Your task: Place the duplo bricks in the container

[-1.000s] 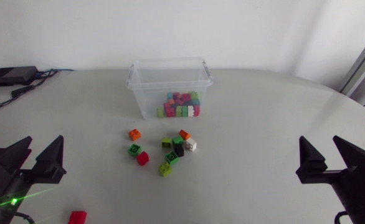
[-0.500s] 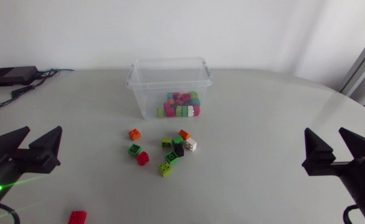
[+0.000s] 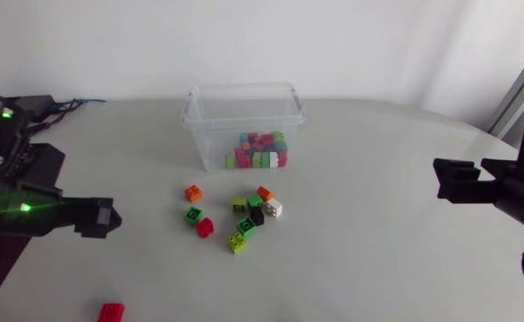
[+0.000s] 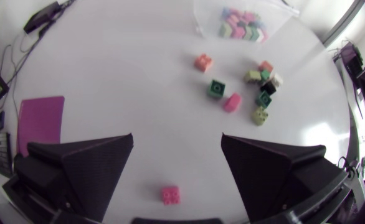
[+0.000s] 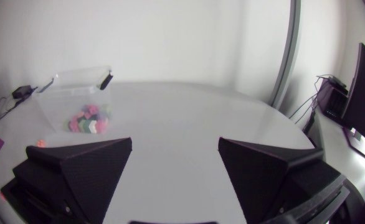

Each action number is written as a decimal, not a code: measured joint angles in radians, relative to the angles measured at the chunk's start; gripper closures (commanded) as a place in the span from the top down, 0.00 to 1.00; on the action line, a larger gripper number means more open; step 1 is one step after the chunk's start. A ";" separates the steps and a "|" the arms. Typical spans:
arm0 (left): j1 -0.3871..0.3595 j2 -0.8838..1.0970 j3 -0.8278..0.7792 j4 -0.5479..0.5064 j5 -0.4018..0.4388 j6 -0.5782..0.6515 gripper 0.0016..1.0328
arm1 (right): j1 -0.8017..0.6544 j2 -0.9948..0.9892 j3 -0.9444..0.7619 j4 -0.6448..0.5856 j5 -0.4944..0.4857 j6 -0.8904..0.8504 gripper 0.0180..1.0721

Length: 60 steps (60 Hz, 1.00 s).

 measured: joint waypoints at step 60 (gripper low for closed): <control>0.032 0.765 0.000 -0.182 0.085 -0.003 0.78 | 0.180 0.542 0.370 -0.580 -0.111 0.065 0.95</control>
